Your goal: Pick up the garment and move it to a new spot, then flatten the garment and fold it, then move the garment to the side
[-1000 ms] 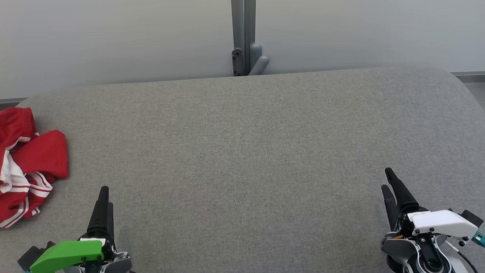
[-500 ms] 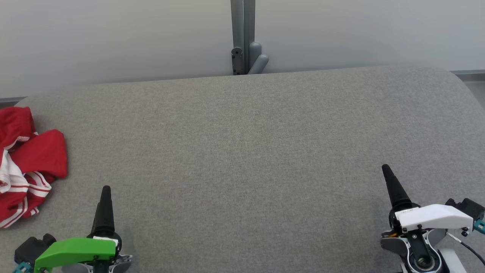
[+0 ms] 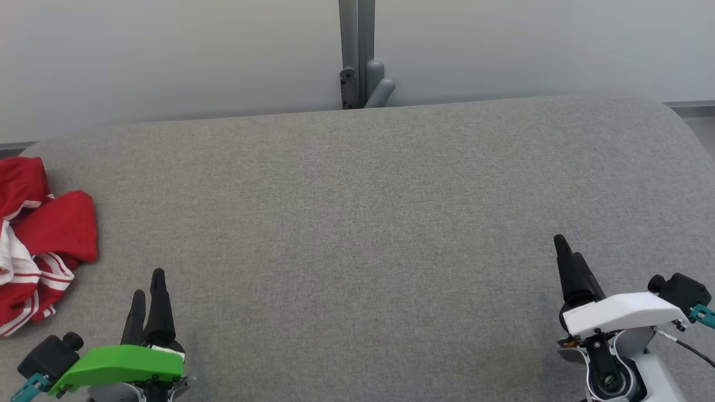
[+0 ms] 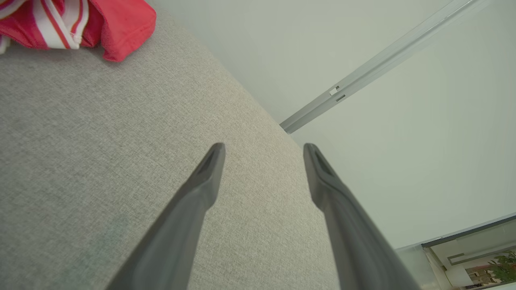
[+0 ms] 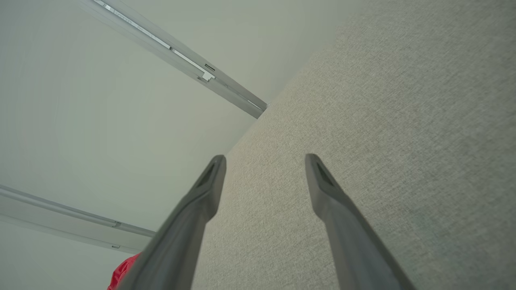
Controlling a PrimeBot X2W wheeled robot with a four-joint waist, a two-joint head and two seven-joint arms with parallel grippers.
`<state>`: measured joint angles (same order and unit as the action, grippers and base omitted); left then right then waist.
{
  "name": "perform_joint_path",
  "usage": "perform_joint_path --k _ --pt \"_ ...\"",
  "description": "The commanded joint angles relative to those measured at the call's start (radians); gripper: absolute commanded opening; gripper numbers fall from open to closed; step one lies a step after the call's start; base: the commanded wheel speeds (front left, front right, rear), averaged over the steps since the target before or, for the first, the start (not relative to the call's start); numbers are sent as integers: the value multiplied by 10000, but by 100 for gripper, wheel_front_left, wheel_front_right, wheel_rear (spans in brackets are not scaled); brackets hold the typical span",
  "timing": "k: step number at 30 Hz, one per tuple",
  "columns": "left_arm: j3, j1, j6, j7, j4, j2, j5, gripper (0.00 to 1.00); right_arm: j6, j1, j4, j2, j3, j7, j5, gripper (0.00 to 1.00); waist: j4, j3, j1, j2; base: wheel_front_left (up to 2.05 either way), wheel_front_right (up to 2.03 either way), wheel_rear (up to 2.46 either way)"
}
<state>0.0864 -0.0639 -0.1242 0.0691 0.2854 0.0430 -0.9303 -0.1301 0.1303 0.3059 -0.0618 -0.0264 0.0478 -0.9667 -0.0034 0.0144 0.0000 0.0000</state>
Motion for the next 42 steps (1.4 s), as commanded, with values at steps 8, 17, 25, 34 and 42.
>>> perform_joint_path --k 8,17,25,34,42 --pt "-48 -276 21 322 -310 54 1345 100 -5 351 -180 14 -54 370 1441 100 -13 32 0 0 0 0 0" --pt "-85 -227 93 555 -311 62 2355 100 -6 409 -174 52 -25 634 2530 100 -33 76 0 0 0 0 0" --pt "-145 -226 196 770 -319 69 3268 100 -6 394 -190 82 -117 863 3546 100 2 88 0 0 0 0 0" --pt "-202 -185 264 1015 -257 79 4342 100 -6 391 -113 78 81 1142 4768 100 -9 104 0 0 0 0 0" --pt "-262 -183 271 1196 -175 85 5123 100 -7 383 -39 46 206 1343 5662 100 -30 117 0 0 0 0 0"
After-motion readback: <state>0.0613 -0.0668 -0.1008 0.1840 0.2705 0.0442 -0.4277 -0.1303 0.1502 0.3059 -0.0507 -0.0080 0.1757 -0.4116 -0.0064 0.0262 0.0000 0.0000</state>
